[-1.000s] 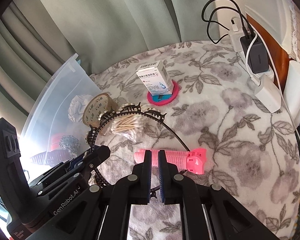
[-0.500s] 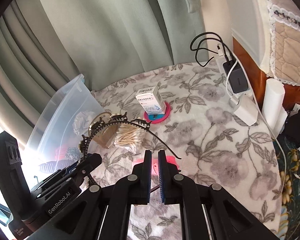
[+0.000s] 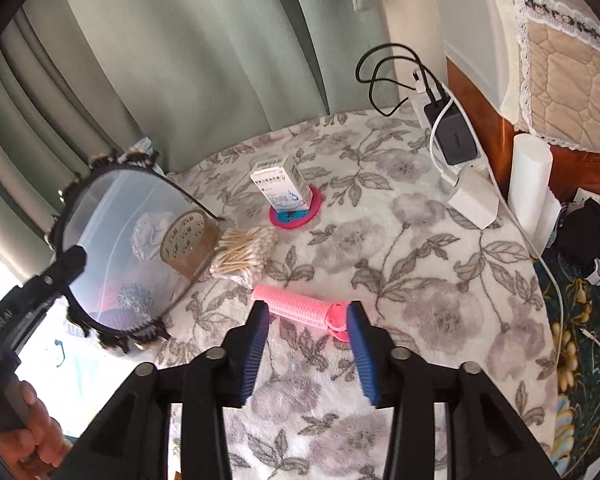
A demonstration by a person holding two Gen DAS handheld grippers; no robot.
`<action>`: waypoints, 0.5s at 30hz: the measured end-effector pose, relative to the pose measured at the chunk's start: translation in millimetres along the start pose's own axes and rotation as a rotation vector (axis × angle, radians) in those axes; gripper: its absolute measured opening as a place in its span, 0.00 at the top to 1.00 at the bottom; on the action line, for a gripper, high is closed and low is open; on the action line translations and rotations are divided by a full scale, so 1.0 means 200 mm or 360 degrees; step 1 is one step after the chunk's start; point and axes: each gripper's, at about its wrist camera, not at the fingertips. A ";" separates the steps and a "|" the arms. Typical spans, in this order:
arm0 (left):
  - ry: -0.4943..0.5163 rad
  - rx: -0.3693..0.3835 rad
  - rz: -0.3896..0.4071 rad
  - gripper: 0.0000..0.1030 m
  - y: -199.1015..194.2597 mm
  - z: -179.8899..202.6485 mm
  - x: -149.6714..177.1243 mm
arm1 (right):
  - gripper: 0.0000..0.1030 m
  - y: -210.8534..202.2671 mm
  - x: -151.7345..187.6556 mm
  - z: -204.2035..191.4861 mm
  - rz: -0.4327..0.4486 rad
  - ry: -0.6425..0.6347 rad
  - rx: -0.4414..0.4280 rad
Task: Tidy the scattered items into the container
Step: 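Lift the headband with the left tool while the right tool raises the roller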
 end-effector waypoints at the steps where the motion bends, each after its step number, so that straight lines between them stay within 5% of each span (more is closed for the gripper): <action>1: -0.0012 -0.0005 0.0013 0.85 -0.01 -0.02 -0.01 | 0.53 0.03 0.00 -0.01 -0.0023 -0.0020 -0.0001; 15: -0.0179 0.0006 0.0053 0.85 0.04 -0.21 -0.14 | 0.41 0.50 0.00 -0.22 -0.0299 -0.0623 0.0151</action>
Point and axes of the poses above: each gripper's, at about its wrist camera, not at the fingertips, and y roughly the way its jaws point, z to its right, x to its underside, and after that the axes turned 3 degrees about y, right-handed
